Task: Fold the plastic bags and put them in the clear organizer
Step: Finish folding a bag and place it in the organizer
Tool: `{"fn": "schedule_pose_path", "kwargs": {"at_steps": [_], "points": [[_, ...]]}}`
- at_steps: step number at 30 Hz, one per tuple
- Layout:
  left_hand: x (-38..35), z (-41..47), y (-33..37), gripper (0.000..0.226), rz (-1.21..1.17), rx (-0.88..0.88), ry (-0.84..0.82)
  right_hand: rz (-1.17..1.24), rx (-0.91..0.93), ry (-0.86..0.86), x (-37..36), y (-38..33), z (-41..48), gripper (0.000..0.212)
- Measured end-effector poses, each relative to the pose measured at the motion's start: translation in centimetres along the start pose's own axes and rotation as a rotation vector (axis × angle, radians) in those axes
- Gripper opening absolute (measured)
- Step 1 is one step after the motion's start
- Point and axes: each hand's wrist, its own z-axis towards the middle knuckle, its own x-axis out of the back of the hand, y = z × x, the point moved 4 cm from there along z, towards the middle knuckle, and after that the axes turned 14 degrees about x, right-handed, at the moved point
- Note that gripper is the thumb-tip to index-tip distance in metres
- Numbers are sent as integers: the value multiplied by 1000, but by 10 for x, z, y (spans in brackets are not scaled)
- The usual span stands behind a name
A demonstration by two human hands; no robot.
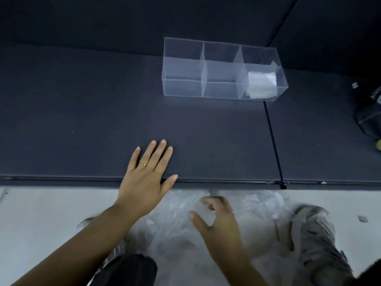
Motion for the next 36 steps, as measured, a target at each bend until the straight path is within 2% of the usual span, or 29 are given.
{"fn": "schedule_pose_path", "kwargs": {"at_steps": [2,3,4,6,7,9,12,14,17,19,21,23,25,28,31,33,36], "points": [[-1,0,0,67,0,3,-7,-6,-161,49,-21,10,-11,73],[-1,0,0,67,-1,3,-18,31,-235,85,-26,10,-9,79],[-2,0,-1,67,-2,3,-29,72,-288,84,-30,10,-5,71],[-2,0,-2,69,0,6,-41,59,-244,18,-30,-1,6,25],[-2,0,-3,70,-3,7,-49,84,-199,17,-26,-7,10,23],[-3,1,-4,74,-30,10,-66,202,-95,69,-9,-19,15,36],[0,4,-7,84,-153,14,-124,393,22,81,31,-42,15,33],[9,7,-8,92,-383,30,-229,562,75,84,60,-56,24,28],[32,6,-14,91,-952,151,-509,945,98,94,95,-66,58,25],[52,0,-9,77,-1291,160,-674,1062,105,75,108,-75,85,32],[68,0,1,60,-1473,88,-722,1118,121,68,113,-79,108,34],[74,9,8,39,-1590,124,-710,1140,103,45,111,-77,127,35],[75,20,10,15,-1681,261,-617,1089,37,30,107,-67,140,41],[67,35,1,15,-1714,450,-402,945,-136,157,109,-42,151,46],[53,40,-17,19,-1692,632,-293,943,-312,284,114,-18,149,39],[45,41,-28,16,-1730,743,-275,909,-354,325,115,-6,146,33],[35,40,-40,14,-1742,845,-203,679,-315,346,113,1,141,27]]}}
